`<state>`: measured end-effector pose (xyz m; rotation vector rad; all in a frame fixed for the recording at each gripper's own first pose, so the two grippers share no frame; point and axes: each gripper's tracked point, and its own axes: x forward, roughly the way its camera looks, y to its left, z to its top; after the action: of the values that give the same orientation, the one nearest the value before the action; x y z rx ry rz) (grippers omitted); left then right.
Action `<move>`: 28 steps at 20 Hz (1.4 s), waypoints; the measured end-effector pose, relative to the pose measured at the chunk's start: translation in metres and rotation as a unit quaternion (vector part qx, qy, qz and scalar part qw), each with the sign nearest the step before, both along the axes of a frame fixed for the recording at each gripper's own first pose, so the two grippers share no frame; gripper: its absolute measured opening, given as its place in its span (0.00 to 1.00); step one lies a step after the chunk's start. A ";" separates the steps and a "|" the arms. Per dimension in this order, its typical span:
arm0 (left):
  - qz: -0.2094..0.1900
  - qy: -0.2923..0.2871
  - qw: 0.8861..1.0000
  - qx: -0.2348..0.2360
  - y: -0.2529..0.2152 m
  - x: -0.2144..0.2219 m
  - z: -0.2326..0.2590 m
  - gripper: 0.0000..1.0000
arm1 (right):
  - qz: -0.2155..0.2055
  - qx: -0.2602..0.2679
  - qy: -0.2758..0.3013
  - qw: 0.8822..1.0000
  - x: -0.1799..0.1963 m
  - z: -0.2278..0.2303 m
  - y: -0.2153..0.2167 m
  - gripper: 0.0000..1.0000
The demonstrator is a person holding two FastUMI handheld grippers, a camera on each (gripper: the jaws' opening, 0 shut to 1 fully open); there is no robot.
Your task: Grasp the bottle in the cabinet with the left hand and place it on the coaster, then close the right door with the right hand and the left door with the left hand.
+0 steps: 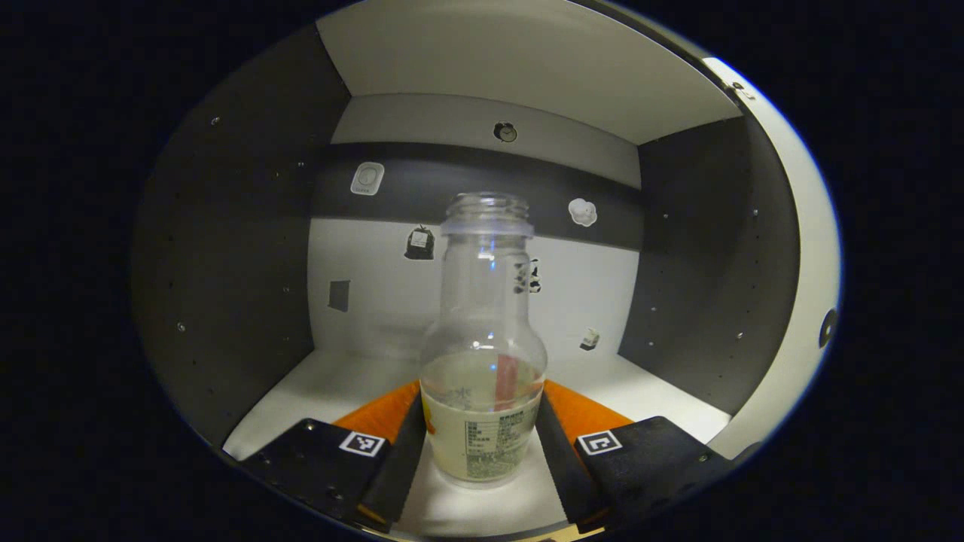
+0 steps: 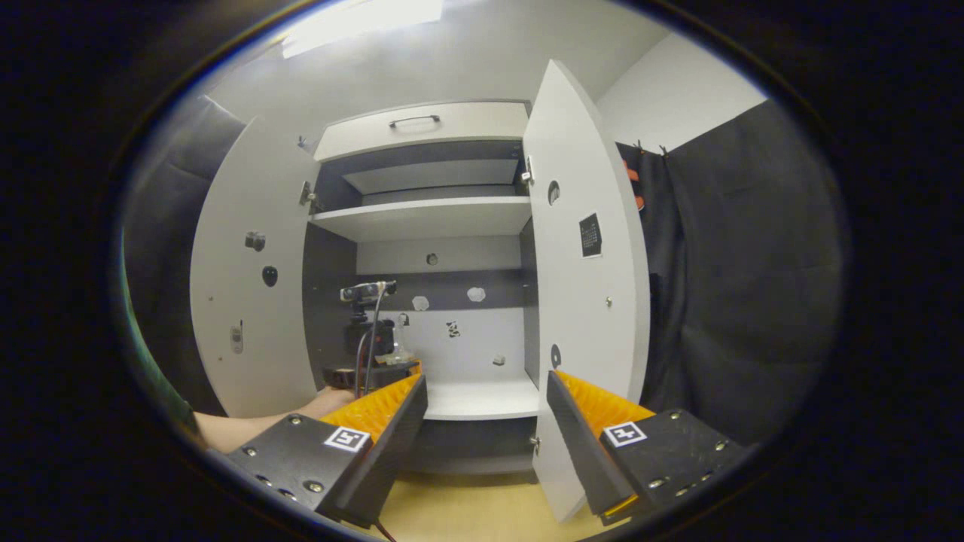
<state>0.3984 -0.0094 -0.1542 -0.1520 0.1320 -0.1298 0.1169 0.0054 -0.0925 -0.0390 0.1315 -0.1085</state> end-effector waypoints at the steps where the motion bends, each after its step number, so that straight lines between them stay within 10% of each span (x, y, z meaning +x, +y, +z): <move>1: 0.003 -0.015 1.000 -0.002 0.004 -0.007 0.017 0.78 | 0.001 -0.001 -0.002 1.000 -0.005 0.003 0.000 0.97; 18: 0.003 -0.048 0.999 0.019 0.002 -0.250 0.110 0.78 | 0.027 0.039 -0.036 0.998 -0.116 0.062 -0.001 0.97; 28: 0.002 -0.017 1.000 0.012 -0.013 -0.330 0.009 0.78 | 0.037 0.027 -0.024 0.999 -0.125 0.045 -0.003 0.97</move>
<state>0.0686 -0.0221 -0.1450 -0.1259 0.0989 -0.1275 -0.0081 0.0028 -0.0477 0.0116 0.0847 -0.0317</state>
